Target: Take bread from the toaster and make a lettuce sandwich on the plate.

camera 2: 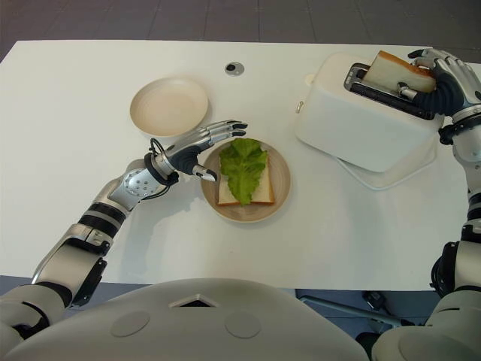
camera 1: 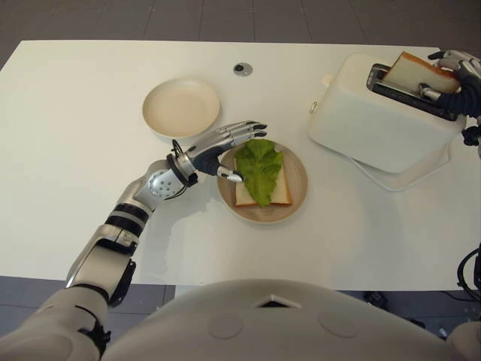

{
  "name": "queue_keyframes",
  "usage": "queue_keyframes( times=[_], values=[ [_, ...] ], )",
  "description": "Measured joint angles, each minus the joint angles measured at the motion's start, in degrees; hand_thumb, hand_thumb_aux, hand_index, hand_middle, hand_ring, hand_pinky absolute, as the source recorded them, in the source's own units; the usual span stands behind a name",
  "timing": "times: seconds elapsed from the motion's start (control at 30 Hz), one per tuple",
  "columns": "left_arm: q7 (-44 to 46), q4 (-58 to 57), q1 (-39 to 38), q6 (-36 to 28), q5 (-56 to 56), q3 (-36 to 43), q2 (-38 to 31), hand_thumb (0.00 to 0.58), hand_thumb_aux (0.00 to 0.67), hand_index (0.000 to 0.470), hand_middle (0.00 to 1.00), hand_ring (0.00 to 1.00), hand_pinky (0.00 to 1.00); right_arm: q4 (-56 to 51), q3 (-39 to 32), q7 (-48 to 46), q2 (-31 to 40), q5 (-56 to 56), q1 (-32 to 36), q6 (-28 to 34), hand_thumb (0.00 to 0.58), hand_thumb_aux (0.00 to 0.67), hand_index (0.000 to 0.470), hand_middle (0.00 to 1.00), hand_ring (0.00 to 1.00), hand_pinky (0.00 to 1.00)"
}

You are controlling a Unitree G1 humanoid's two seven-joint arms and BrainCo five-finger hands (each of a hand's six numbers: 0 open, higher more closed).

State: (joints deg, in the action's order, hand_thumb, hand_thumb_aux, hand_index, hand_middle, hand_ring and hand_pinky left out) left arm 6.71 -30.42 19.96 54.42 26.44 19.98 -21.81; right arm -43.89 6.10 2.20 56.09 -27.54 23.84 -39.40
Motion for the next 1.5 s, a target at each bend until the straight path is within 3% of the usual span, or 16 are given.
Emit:
queue_keyframes(
  times=[0.2, 0.33, 0.43, 0.53, 0.67, 0.8, 1.0, 1.13, 1.27, 1.5],
  values=[
    [-1.6, -0.5, 0.2, -0.3, 2.1, 0.0, 0.0, 0.000, 0.000, 0.000, 0.00, 0.00, 0.00, 2.4, 3.6, 5.3, -0.1, 3.6, 0.2, -1.7, 0.580, 0.670, 0.470, 1.00, 1.00, 1.00],
    [-2.8, -0.8, 0.4, -0.2, 2.0, -0.6, 0.0, 0.000, 0.000, 0.000, 0.00, 0.00, 0.00, 12.7, 9.0, 2.0, -2.6, 19.8, -0.1, -6.2, 0.580, 0.670, 0.470, 1.00, 1.00, 1.00],
    [-3.4, -0.7, 0.6, 0.5, -0.8, -1.8, 0.6, 0.000, 0.000, 0.000, 0.00, 0.00, 0.00, 20.5, 9.0, -4.9, -5.0, 30.3, -1.5, -6.1, 0.580, 0.670, 0.470, 1.00, 1.00, 1.00],
    [-0.8, 0.1, 0.5, 2.6, -11.2, -2.6, 1.1, 0.000, 0.000, 0.000, 0.00, 0.00, 0.00, 26.2, 4.6, -13.4, -8.3, 38.0, -1.4, -3.9, 0.580, 0.670, 0.470, 1.00, 1.00, 1.00],
    [10.5, 3.6, -0.4, 3.6, -35.1, -2.3, 1.9, 0.000, 0.000, 0.000, 0.00, 0.00, 0.00, 28.9, -4.7, -30.0, -14.2, 45.8, -1.1, 2.7, 0.580, 0.670, 0.470, 1.00, 1.00, 1.00],
    [24.6, 8.3, -2.5, -1.3, -54.0, -3.4, 1.9, 0.000, 0.000, 0.000, 0.00, 0.00, 0.00, 28.1, -11.5, -45.6, -18.5, 49.2, -2.1, 7.0, 0.580, 0.670, 0.470, 1.00, 1.00, 1.00],
    [41.0, 18.5, -7.1, -9.6, -69.0, -7.1, 2.6, 0.000, 0.000, 0.000, 0.00, 0.00, 0.00, 24.2, -19.2, -57.6, -23.0, 45.2, -3.5, 10.8, 0.580, 0.670, 0.470, 1.00, 1.00, 1.00],
    [47.8, 16.5, -8.7, -10.2, -62.3, -5.8, 3.3, 0.000, 0.000, 0.000, 0.00, 0.00, 0.00, 19.5, -20.2, -58.3, -25.5, 40.0, -3.2, 10.5, 0.580, 0.670, 0.470, 1.00, 1.00, 1.00],
    [49.9, 10.6, -9.3, -6.5, -47.8, -2.6, 4.0, 0.000, 0.000, 0.000, 0.00, 0.00, 0.00, 11.9, -20.9, -51.6, -27.6, 31.0, -1.8, 6.9, 0.580, 0.670, 0.470, 1.00, 1.00, 1.00],
    [40.8, -0.6, -5.7, 0.7, -26.2, -1.2, 3.9, 0.000, 0.000, 0.000, 0.00, 0.00, 0.00, 6.1, -22.4, -41.4, -28.3, 19.8, 1.5, 2.2, 0.580, 0.670, 0.470, 1.00, 1.00, 1.00]
  ],
)
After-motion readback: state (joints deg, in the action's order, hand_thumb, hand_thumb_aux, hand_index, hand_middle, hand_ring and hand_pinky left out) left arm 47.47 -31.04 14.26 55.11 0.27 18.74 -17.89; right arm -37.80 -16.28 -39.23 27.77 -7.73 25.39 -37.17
